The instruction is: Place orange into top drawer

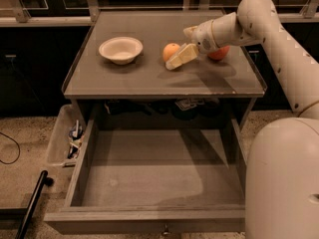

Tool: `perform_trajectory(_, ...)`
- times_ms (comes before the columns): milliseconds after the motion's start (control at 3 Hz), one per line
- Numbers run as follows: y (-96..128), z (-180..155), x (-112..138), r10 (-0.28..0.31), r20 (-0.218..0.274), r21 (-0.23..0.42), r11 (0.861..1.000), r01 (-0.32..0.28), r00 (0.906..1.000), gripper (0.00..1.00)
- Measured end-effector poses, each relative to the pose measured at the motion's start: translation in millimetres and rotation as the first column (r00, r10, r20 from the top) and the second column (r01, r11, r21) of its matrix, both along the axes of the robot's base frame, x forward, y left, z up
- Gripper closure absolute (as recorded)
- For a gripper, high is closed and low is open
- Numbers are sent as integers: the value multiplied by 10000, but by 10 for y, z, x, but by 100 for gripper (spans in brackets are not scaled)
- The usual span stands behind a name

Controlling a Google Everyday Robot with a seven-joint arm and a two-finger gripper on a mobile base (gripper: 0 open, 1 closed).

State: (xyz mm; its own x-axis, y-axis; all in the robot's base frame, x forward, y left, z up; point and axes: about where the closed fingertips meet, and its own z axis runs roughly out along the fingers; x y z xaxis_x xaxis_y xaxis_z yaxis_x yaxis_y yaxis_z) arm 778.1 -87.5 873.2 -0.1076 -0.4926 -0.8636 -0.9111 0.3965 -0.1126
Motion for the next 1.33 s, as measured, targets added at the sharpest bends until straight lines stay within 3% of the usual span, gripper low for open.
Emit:
perform_trajectory(333,0,0,1,0,1,0,10000,0,10000,19)
perform_trajectory(1333,4,-1,2,4,-1,7,10000,-4,10000,89)
